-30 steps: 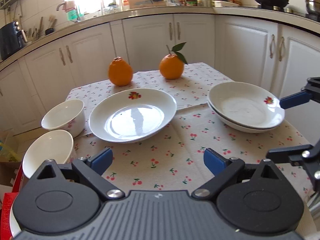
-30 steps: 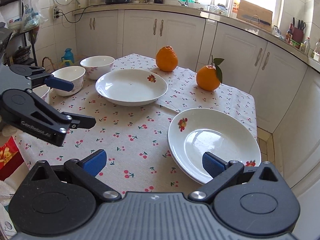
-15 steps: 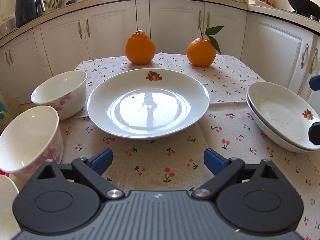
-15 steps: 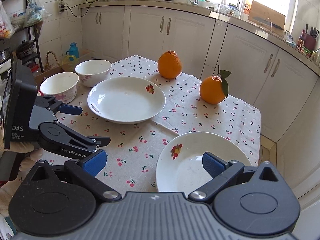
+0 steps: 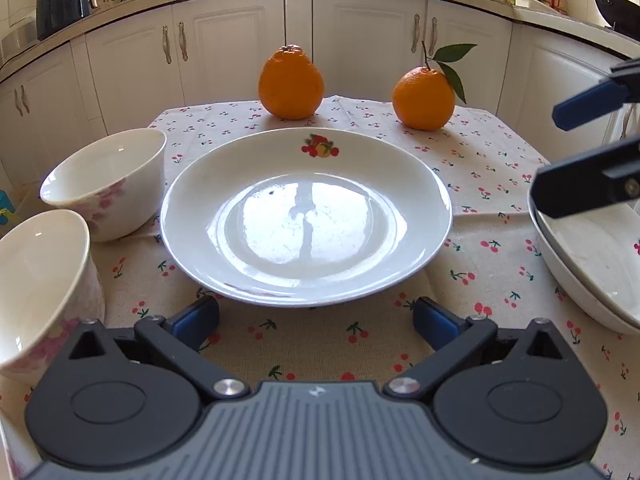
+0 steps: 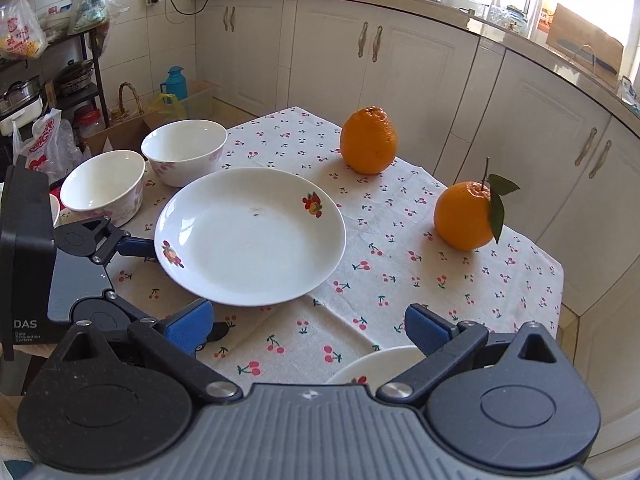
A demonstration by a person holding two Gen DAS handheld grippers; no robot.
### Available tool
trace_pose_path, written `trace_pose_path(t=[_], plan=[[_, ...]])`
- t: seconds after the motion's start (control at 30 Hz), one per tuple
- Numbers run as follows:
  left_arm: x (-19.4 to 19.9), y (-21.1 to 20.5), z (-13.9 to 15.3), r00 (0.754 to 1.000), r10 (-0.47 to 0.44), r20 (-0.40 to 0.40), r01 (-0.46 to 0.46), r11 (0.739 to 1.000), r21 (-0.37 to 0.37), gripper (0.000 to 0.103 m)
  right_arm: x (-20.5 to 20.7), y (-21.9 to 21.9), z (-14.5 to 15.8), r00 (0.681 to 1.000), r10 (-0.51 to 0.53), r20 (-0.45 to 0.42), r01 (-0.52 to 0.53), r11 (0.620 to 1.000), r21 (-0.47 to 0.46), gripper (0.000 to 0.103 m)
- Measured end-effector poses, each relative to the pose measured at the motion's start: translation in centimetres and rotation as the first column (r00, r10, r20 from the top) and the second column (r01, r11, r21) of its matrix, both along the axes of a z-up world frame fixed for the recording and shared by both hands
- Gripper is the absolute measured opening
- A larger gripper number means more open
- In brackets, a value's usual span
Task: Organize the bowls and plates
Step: 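Withdraw the left gripper toward the flat flower-decal plate, then reach the right gripper to the flat flower-decal plate and grasp its rim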
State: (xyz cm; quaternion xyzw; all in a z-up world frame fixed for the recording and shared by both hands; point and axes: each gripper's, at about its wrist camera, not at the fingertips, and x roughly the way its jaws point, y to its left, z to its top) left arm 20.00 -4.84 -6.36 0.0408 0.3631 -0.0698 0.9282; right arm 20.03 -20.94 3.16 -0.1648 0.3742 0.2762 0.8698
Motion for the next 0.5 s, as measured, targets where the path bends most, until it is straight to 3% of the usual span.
trace_pose_path(t=[0.23, 0.5], plan=[[0.0, 0.0, -0.1, 1.000, 0.019, 0.017, -0.018, 1.000, -0.003, 0.103, 4.9, 1.7, -0.2, 0.991, 0.101, -0.083, -0.100, 0.995, 0.016, 0.103], [-0.2, 0.0, -0.1, 0.999, 0.030, 0.031, -0.030, 1.000, -0.002, 0.103, 10.4, 4.5, -1.5, 0.961, 0.235, -0.144, -0.239, 0.971, -0.011, 0.103]])
